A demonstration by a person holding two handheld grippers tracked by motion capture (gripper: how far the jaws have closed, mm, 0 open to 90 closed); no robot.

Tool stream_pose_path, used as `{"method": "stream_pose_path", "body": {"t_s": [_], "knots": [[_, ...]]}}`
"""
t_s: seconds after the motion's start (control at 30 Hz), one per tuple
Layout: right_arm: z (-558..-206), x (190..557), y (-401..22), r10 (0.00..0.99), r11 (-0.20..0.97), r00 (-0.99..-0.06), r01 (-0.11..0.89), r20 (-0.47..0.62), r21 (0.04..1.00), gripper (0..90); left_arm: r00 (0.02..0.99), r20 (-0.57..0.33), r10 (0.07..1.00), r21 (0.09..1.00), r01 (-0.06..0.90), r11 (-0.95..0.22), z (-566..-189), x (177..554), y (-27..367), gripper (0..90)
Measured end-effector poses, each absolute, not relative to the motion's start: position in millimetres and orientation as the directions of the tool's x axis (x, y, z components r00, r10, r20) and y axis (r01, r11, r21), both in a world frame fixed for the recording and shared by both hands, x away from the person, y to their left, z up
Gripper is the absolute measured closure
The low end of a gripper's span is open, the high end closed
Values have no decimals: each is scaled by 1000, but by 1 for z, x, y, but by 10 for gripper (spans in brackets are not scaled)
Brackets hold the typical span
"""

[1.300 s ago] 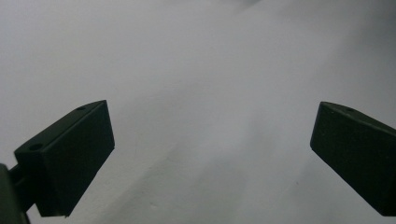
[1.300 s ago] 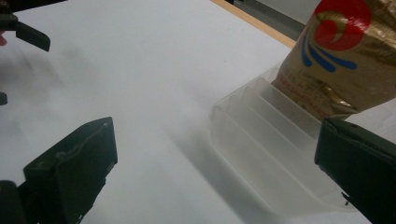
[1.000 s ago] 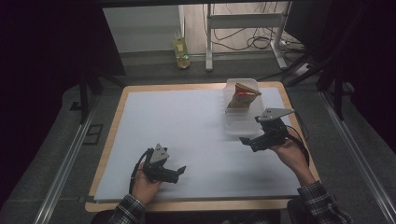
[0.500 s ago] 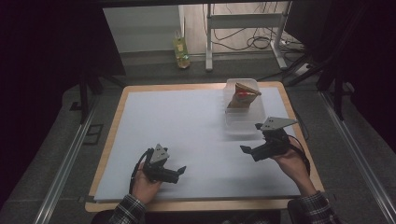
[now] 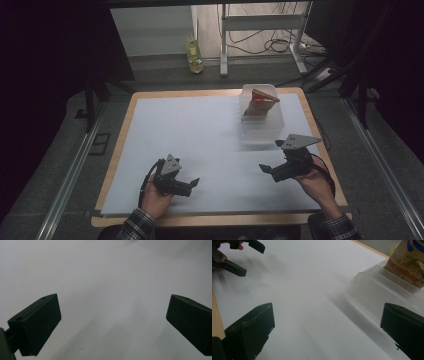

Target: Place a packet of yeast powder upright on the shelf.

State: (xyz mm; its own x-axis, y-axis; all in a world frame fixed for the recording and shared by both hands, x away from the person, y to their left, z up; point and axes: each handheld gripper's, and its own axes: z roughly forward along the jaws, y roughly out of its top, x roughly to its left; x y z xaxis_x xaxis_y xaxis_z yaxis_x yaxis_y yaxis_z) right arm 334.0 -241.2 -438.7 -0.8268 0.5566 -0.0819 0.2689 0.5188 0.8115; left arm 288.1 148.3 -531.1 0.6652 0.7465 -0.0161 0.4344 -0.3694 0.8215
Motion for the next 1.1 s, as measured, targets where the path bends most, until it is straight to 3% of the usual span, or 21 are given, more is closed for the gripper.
{"method": "stream_pose_path", "body": {"t_s": [1.1], "knots": [[-483, 308, -268, 598, 483, -801, 327, -34, 812, 0, 691, -14, 723, 806, 435, -401, -532, 288, 144, 4]]}}
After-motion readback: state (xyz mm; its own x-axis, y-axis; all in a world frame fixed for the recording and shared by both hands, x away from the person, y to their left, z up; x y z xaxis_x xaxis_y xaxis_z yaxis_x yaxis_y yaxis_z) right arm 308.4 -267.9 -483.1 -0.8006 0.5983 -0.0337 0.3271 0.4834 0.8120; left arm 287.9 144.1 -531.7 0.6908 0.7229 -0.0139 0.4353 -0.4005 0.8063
